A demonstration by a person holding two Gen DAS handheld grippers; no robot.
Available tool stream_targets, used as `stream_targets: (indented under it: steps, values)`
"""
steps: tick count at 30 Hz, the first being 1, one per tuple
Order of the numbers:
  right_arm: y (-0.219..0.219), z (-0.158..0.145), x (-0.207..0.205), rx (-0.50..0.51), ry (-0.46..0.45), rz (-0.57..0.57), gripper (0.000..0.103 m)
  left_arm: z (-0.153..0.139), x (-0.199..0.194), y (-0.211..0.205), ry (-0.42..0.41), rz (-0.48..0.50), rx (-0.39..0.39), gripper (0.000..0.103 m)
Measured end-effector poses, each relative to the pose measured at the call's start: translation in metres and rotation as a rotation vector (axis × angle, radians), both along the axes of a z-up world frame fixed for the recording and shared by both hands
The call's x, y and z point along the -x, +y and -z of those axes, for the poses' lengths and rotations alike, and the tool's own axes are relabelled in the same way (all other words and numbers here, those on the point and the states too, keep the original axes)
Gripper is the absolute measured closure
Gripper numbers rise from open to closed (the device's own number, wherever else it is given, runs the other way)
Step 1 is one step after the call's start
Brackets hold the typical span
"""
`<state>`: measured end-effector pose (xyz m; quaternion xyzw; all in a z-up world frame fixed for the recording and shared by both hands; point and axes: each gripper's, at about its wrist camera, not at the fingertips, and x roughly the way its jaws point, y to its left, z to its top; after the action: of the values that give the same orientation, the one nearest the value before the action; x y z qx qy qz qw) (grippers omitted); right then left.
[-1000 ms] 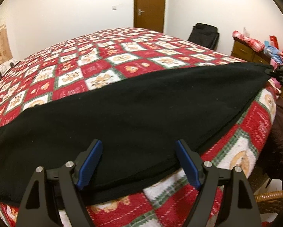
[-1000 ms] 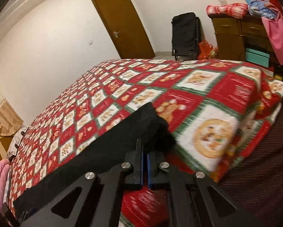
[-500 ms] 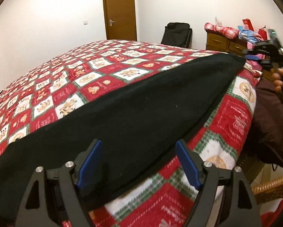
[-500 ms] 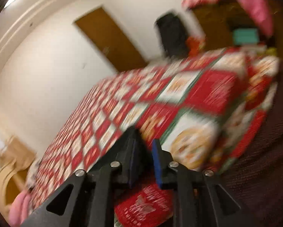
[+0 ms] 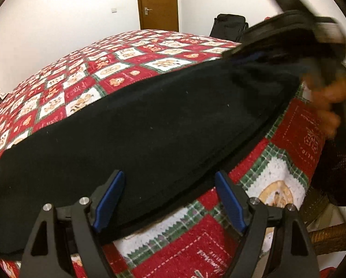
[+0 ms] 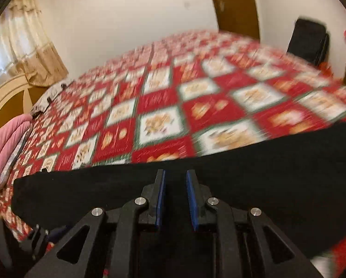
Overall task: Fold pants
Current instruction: 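Open the right tool to release the pant leg and withdraw it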
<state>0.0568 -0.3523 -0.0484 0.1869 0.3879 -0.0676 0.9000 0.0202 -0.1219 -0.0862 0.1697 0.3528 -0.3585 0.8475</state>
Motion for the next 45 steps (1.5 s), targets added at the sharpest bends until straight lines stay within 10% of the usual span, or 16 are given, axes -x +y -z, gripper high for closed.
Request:
stream_targets:
  steps: [5, 10, 20, 24, 27, 31, 35, 45]
  values:
    - [-0.001, 0.023, -0.034, -0.017, 0.083, 0.051, 0.083, -0.002, 0.01, 0.003, -0.016, 0.051, -0.028, 0.019]
    - [0.038, -0.022, -0.008, 0.007, -0.098, -0.109, 0.083, -0.026, 0.007, 0.051, -0.01, 0.037, 0.052, 0.019]
    - [0.198, 0.037, -0.01, -0.205, 0.053, -0.614, 0.083, -0.042, -0.072, 0.192, -0.082, -0.453, 0.046, 0.019]
    - [0.222, 0.037, 0.013, -0.159, 0.034, -0.696, 0.068, -0.029, -0.09, 0.23, -0.116, -0.626, -0.023, 0.019]
    - [0.219, 0.032, -0.001, -0.318, 0.123, -0.784, 0.068, -0.007, -0.096, 0.26, -0.032, -0.736, -0.024, 0.019]
    - [0.21, -0.009, -0.042, -0.47, 0.008, -0.816, 0.067, 0.006, -0.073, 0.268, -0.037, -0.751, 0.03, 0.018]
    - [0.206, -0.029, -0.112, -0.539, -0.097, -0.807, 0.035, 0.002, -0.068, 0.27, -0.008, -0.741, 0.021, 0.018]
    - [0.26, 0.029, -0.194, -0.464, 0.101, -0.862, 0.035, -0.007, -0.099, 0.251, 0.013, -0.754, 0.014, 0.018]
